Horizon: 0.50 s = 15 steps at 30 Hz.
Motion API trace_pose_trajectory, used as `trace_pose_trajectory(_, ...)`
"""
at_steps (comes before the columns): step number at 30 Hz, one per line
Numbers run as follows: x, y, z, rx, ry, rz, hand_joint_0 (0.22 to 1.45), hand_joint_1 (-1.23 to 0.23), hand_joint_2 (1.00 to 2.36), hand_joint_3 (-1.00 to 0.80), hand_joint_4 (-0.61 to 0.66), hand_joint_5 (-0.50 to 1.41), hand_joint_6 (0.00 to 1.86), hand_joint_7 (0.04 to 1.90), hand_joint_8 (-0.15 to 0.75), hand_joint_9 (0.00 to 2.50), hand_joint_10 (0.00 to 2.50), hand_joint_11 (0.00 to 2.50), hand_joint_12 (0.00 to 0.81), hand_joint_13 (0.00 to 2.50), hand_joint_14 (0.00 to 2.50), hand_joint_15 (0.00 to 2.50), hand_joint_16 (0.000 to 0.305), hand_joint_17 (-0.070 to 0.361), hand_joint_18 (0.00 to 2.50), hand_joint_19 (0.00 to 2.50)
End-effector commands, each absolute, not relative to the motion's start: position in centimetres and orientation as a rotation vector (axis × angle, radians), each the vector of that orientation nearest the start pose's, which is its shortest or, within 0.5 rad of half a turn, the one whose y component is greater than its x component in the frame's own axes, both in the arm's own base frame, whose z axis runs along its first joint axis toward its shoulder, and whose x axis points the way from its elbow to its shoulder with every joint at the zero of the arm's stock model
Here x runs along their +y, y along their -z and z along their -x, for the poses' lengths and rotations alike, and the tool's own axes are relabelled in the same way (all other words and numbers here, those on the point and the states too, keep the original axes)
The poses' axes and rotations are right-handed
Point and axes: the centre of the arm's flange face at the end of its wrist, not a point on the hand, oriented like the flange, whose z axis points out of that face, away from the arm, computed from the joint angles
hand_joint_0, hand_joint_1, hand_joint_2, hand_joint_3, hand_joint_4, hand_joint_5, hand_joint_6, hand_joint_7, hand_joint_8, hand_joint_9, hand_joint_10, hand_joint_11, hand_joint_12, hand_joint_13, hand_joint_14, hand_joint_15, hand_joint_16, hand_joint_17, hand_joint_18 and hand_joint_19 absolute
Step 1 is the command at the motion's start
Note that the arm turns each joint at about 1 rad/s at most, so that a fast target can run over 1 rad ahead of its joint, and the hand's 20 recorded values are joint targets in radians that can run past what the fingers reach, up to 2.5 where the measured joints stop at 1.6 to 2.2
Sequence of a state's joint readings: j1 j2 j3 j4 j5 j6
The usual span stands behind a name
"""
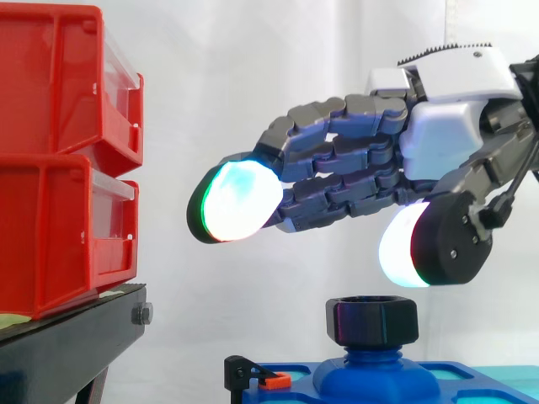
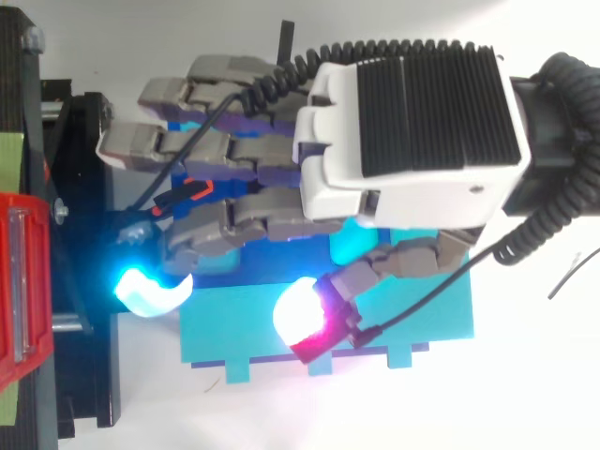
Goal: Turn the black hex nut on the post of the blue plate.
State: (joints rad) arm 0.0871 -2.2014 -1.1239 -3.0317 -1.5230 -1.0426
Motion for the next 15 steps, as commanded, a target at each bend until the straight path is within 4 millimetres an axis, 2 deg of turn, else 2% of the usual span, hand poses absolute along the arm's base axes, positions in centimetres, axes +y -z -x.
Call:
trace_pose_trajectory(1, -9.0, -32.4, -73.5, 1.627, -0.39, -0.389, 0.53, -0.97, 1.0, -0.5, -0.23, -0.3, 0.5, 0.59, 0.046, 0.0, 0.0, 0.0, 0.256, 0.0, 0.0, 0.0, 0.039, 0.087, 0.0, 0.0)
trace_pose_trajectory(7, -10.4, -32.2, -73.1, 1.644, -0.366, -0.375, 0.51, -0.96, 1.0, -0.5, -0.21, -0.3, 0.5, 0.59, 0.054, 0.0, 0.0, 0.0, 0.261, 0.0, 0.0, 0.0, 0.039, 0.088, 0.0, 0.0)
trace_pose_trajectory(15, -11.4, -31.7, -72.8, 1.653, -0.365, -0.356, 0.48, -0.93, 1.0, -0.5, -0.16, -0.3, 0.5, 0.6, 0.067, 0.0, 0.0, 0.0, 0.27, 0.0, 0.0, 0.0, 0.04, 0.091, 0.0, 0.0)
